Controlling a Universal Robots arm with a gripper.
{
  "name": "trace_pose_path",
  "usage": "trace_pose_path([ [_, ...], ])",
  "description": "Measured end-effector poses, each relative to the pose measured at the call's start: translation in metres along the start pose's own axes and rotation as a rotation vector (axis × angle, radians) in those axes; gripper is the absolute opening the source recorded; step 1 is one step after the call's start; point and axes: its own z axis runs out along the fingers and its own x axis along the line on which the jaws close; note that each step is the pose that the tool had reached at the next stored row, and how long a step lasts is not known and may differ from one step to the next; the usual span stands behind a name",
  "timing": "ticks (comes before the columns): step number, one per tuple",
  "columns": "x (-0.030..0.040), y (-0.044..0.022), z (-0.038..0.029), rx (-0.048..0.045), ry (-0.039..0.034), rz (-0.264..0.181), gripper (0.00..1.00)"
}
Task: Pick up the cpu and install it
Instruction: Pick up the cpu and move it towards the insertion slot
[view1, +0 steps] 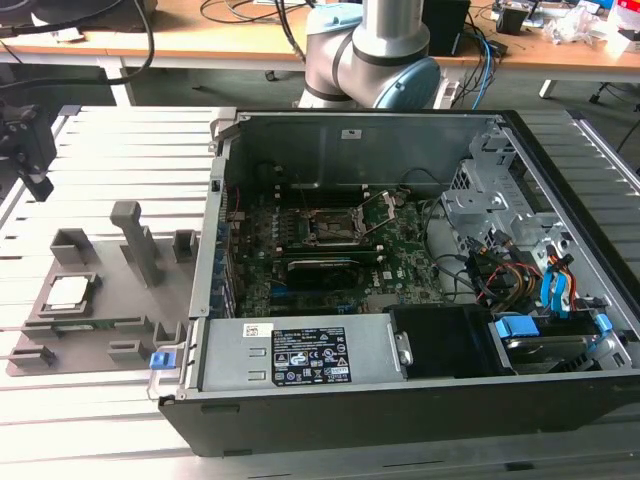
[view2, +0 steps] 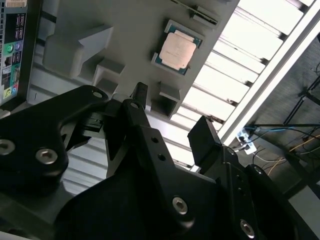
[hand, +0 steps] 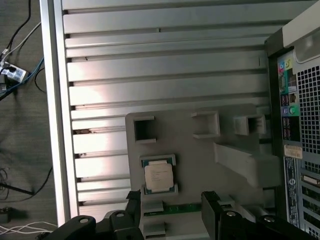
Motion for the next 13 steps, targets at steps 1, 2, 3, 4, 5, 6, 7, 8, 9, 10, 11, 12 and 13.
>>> trace_pose_path([
  [1,0.0000,0.0000,0.0019,0.0000,0.0000,0.000,0.60],
  [2,0.0001,0.0000,0.0034,0.0000,0.0000,0.000,0.60],
  [3,0.0001,0.0000,0.0047,0.0000,0.0000,0.000,0.60],
  [4,0.0001,0.0000,0.0061,0.0000,0.0000,0.000,0.60],
  [5,0.0002,0.0000,0.0082,0.0000,0.0000,0.000,0.60],
  [6,0.0003,0.0000,0.0097,0.0000,0.0000,0.000,0.60],
  [7,0.0003,0.0000,0.0113,0.0000,0.0000,0.000,0.60],
  [8,0.0003,0.0000,0.0123,0.0000,0.0000,0.000,0.60],
  [9,0.0003,0.0000,0.0129,0.0000,0.0000,0.000,0.60],
  [10,0.0004,0.0000,0.0139,0.0000,0.0000,0.000,0.60],
  [11,0.0004,0.0000,0.0152,0.0000,0.0001,0.000,0.60],
  [12,0.0004,0.0000,0.0167,-0.0001,0.0000,0.000,0.60],
  [13,0.0005,0.0000,0.0181,0.0000,0.0001,0.000,0.60],
])
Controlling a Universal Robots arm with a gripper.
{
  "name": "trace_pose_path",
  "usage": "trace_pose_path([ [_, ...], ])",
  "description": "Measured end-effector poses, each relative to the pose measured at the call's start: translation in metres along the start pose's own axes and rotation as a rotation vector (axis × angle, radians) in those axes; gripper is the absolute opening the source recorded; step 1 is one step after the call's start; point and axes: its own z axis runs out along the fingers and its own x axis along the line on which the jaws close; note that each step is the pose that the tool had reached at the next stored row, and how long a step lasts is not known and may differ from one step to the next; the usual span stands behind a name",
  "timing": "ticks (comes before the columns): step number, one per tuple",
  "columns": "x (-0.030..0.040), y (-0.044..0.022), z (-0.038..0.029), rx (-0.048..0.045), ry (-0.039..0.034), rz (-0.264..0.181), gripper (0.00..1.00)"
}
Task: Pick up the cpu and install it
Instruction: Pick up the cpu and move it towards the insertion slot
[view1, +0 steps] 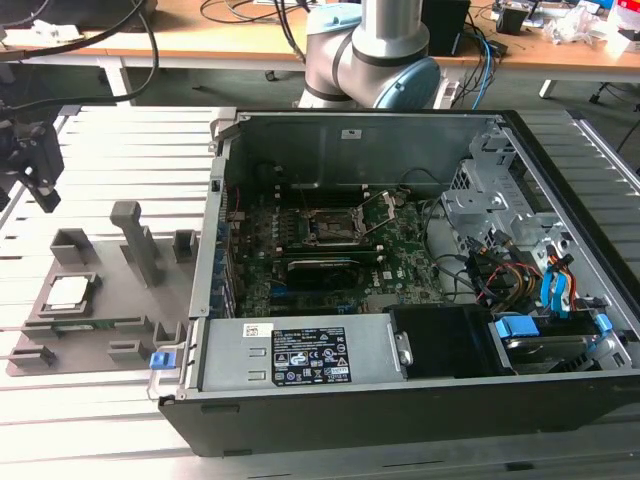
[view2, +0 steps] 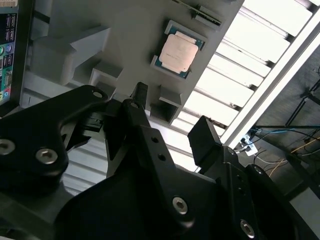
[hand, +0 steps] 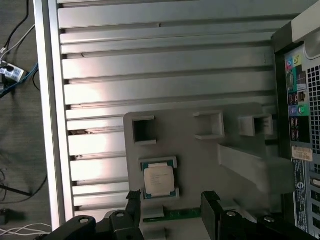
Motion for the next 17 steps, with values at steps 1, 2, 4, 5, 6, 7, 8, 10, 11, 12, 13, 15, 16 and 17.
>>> trace_pose_path([
  [1,0.0001,0.0000,0.0018,0.0000,0.0000,0.000,0.60],
  [2,0.0001,0.0000,0.0040,-0.0001,-0.0001,0.000,0.60],
  [4,0.0001,0.0000,0.0058,-0.0001,-0.0001,0.000,0.60],
  [5,0.0002,0.0000,0.0069,-0.0001,-0.0001,0.000,0.60],
  [6,0.0002,0.0000,0.0082,0.0000,0.0000,0.000,0.60],
  [7,0.0002,0.0000,0.0094,0.0000,-0.0001,0.000,0.60],
  [8,0.0003,0.0000,0.0109,0.0000,0.0000,0.000,0.60],
  [10,0.0004,0.0000,0.0140,0.0000,-0.0001,0.000,0.60],
  [11,0.0004,0.0000,0.0156,-0.0001,-0.0001,0.000,0.60],
  [12,0.0005,0.0000,0.0167,-0.0001,-0.0001,0.000,0.60],
  [13,0.0005,0.0000,0.0187,0.0000,0.0000,0.000,0.60],
  [15,0.0006,0.0001,0.0212,0.0000,0.0000,0.000,0.60],
  [16,0.0006,0.0000,0.0229,-0.0001,0.0000,0.000,0.60],
  [17,0.0007,0.0001,0.0247,0.0000,0.0000,0.000,0.60],
])
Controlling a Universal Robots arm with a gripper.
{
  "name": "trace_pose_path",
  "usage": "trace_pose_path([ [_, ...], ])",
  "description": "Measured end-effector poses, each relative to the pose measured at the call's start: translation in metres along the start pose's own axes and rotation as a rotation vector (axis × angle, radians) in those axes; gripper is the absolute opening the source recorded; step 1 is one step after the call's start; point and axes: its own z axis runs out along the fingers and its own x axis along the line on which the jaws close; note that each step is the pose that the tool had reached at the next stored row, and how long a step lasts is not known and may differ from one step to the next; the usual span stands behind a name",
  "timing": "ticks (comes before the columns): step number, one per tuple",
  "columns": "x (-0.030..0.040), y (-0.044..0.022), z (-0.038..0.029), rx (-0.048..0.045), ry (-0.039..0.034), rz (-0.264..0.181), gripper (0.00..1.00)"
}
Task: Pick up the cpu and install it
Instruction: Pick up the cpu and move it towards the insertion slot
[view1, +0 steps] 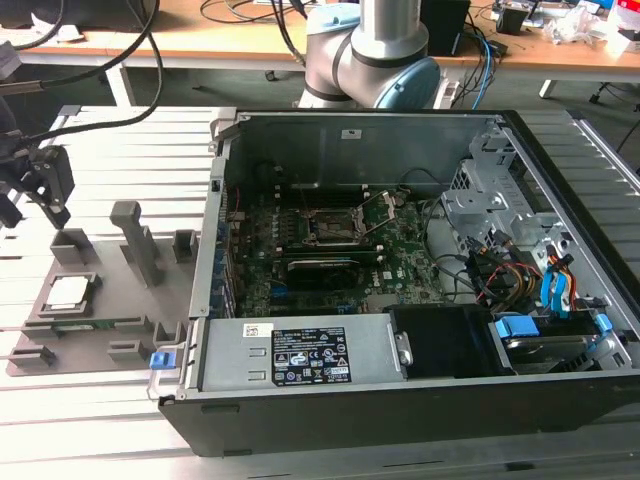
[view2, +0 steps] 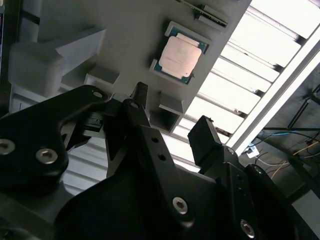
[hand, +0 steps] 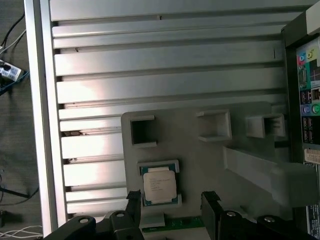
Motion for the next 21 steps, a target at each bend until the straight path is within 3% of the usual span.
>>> trace_pose_path([
  [21,0.0006,0.0000,0.0220,0.0001,0.0000,0.000,0.60],
])
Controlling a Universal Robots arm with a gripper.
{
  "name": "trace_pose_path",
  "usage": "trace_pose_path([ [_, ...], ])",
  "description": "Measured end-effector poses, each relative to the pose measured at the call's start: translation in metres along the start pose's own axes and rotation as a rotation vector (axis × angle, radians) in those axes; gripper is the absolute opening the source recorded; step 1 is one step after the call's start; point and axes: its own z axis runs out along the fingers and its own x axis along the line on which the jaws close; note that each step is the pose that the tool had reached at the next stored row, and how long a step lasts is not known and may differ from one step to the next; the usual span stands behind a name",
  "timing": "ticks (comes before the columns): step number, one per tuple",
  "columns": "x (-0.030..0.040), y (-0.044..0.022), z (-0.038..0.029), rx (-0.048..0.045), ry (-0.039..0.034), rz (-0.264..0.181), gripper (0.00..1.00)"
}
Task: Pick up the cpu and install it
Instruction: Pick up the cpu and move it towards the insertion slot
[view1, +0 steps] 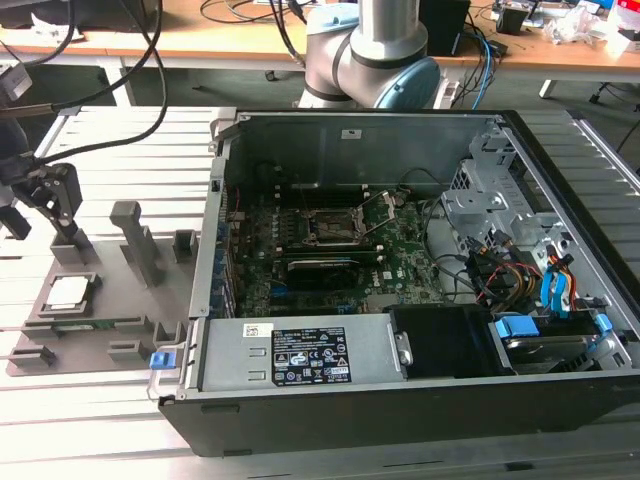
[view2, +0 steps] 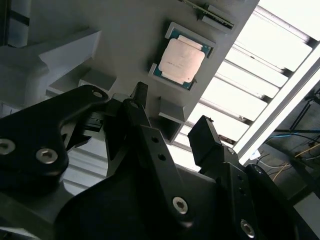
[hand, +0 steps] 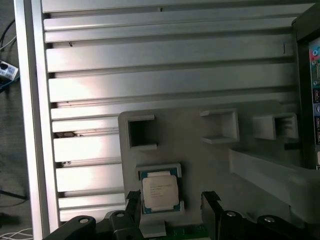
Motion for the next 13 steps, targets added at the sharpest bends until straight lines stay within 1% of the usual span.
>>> trace_pose_path([
  [2,0.0001,0.0000,0.0041,-0.0001,0.0000,0.000,0.60],
  [6,0.0002,0.0000,0.0085,-0.0001,0.0000,0.000,0.60],
  [13,0.0003,0.0000,0.0125,0.0000,0.0000,0.000,0.60],
])
